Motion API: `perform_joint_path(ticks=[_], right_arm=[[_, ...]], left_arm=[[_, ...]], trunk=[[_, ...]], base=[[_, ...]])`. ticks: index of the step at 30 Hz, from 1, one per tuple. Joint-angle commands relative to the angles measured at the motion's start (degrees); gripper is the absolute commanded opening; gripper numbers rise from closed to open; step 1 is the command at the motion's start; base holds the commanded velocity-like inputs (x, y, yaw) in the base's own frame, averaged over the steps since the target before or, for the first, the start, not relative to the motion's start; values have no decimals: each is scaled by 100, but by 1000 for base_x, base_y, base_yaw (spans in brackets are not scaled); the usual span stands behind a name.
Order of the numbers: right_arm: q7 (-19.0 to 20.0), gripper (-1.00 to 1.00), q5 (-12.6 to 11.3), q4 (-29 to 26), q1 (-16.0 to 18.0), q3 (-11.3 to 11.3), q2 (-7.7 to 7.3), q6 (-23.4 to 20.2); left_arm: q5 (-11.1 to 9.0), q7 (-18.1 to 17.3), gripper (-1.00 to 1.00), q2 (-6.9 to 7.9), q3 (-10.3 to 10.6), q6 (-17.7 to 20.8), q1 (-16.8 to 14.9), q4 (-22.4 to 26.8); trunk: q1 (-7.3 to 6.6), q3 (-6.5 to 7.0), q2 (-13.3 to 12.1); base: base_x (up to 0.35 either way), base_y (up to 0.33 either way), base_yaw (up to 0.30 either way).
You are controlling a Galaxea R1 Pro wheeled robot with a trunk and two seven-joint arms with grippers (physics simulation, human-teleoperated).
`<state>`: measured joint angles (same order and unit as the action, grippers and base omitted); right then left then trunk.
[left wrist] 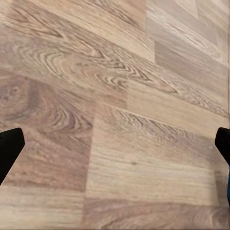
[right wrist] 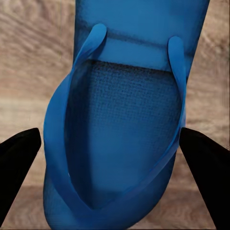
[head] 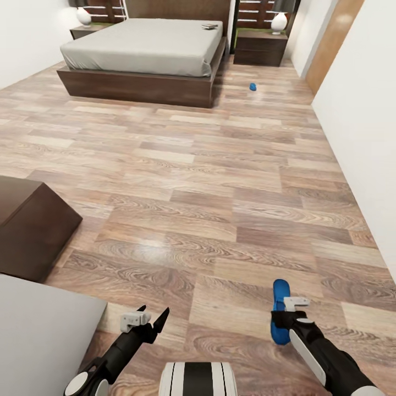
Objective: In the bedroom, move the book from the bed onto either nightstand, and place the two sandals side by side next to the bed.
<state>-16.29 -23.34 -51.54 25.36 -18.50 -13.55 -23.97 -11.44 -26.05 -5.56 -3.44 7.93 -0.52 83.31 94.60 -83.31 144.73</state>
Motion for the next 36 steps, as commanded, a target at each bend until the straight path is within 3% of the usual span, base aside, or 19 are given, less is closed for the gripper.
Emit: perform_joint_path(ticks=[1,3,6,9,13,20,27,32,36], right_arm=[[-51,-100,-81,1,2,-33,-97,-8],[-34,-100,-91,17,-13,-28,-221,-7],[70,-100,-114,0,-19,-24,-271,-9],[644,-100,-292,-8,-22,-18,-348,-14],[1048,-100,-452,-12,-22,-2,-376,-31],[1240,-100,-549,-6,-23,4,-426,-52],[1943,-100,-979,0,-23,5,-738,-73],[2132,-100,-1312,11,-23,5,-847,-86],[2166,-100,-1404,18,-23,0,-868,-89]], left_arm=[[-60,-39,100,-6,-16,59,-1,6],[-64,-40,100,-6,-16,59,-1,9],[-62,-41,100,-6,-16,59,-1,9],[-66,-41,100,-6,-22,60,-1,9],[-68,-41,100,-6,-25,62,-1,9],[-71,-41,100,-6,-33,67,-1,9],[-90,-41,100,-6,-34,68,-1,9],[-100,-41,100,-5,-34,68,-1,9],[-102,-41,100,-6,-34,68,-1,9]], trunk=[[-1,-4,2],[-1,-4,2],[-1,-4,2],[-1,-4,2],[-1,-4,2],[-1,-4,2],[-1,-4,2],[-1,-4,2],[-1,-4,2]], base=[[0,0,-283],[0,0,-281],[0,0,-280],[0,0,-280],[0,0,-284],[0,0,-287],[0,0,-287],[0,0,-287],[0,0,-287]])
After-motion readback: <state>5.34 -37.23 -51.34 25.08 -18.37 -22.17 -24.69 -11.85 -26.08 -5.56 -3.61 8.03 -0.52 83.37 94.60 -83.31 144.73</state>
